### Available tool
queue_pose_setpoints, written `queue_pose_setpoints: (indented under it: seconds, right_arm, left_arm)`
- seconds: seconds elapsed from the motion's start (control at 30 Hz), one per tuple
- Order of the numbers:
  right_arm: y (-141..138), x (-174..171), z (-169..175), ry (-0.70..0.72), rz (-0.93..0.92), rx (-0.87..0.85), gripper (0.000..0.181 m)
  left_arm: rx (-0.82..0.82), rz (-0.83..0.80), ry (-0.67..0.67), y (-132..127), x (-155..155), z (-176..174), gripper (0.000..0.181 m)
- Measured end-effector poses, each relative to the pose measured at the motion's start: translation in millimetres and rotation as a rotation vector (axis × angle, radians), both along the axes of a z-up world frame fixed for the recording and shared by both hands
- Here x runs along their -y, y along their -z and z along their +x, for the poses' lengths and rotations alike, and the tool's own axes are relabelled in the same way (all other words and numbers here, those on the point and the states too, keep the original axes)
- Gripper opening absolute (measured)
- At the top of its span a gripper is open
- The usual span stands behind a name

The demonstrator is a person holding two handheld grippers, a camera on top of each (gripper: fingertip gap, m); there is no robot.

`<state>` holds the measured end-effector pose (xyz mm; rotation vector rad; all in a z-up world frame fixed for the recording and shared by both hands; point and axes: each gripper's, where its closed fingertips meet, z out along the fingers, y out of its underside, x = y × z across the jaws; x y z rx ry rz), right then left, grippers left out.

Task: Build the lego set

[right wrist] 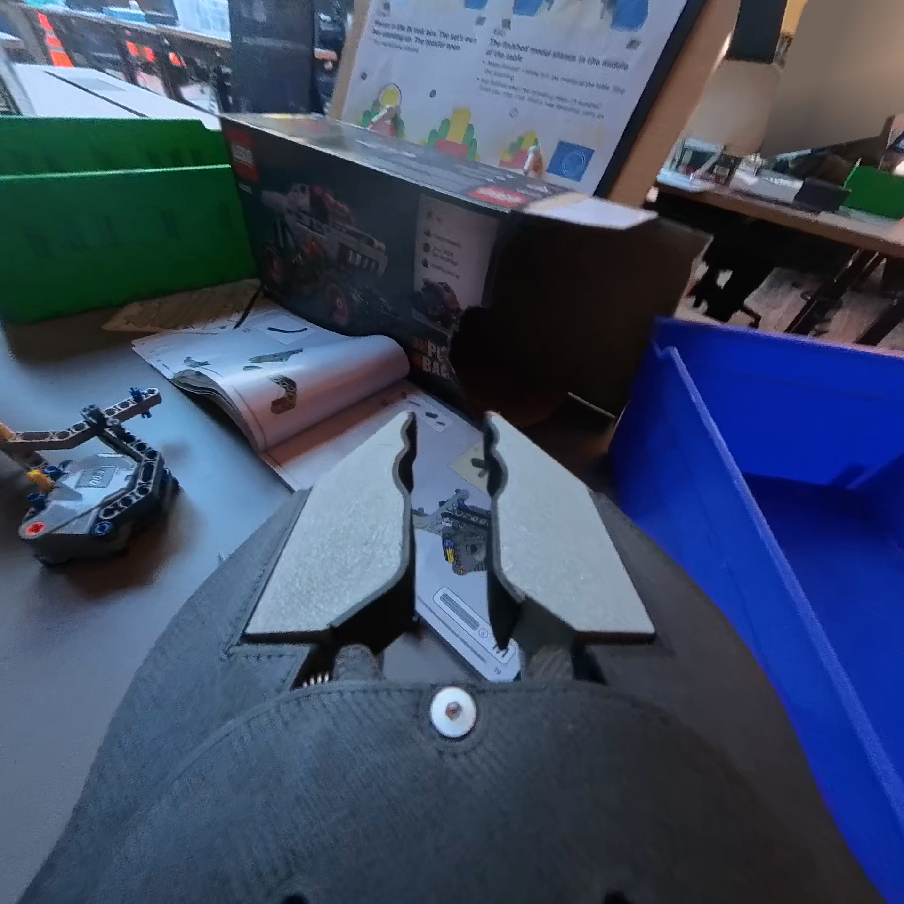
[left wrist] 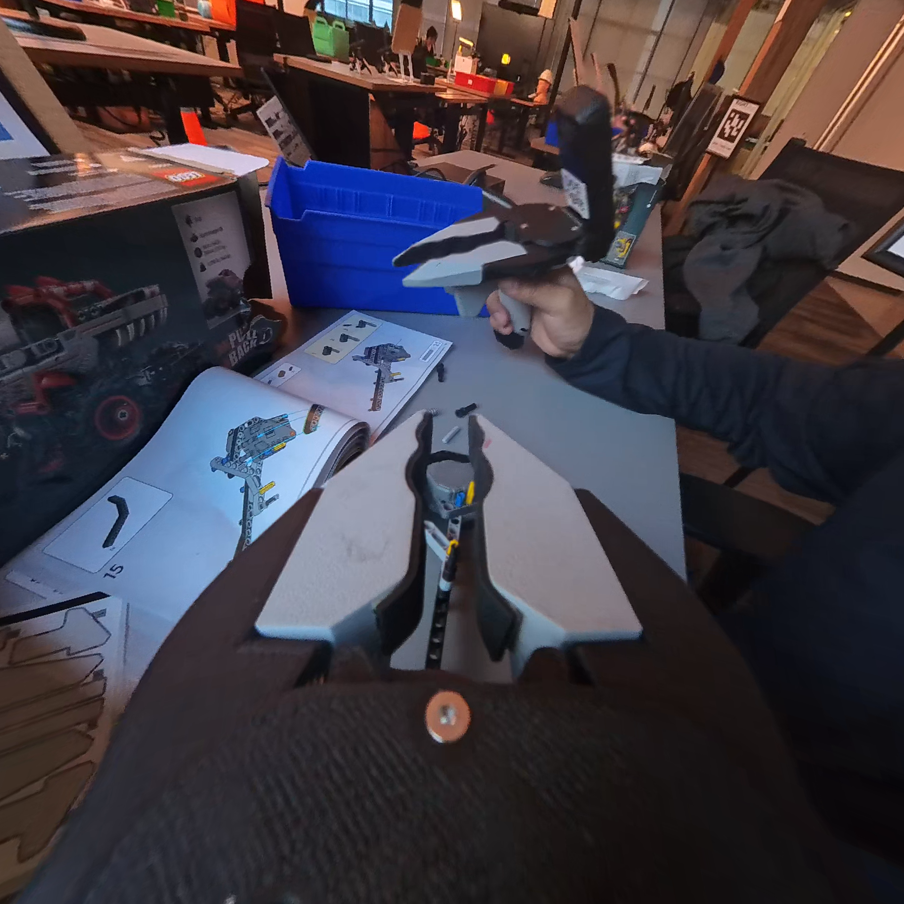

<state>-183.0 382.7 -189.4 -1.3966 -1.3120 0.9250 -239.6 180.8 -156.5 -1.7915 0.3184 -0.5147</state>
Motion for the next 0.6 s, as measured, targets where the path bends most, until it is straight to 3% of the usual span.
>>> queue_pose_setpoints:
  seconds: [0.3,0.5,0.6]
  right_arm:
    - [-4,-8,1,0.037,-0.08,-0.068,0.03]
    - [-1,-13,4,0.079,-0.001,-0.051,0.031]
    - [-1,-16,7,0.094,0.0,-0.056,0.031]
  left_arm:
    - [0.003,0.029,0.032,-9,6,5,0.015]
    - [-0.005,0.083,0.097,-28,14,4,0.05]
    - [-0.065,0.07,0.07,-42,16,-15,0.066]
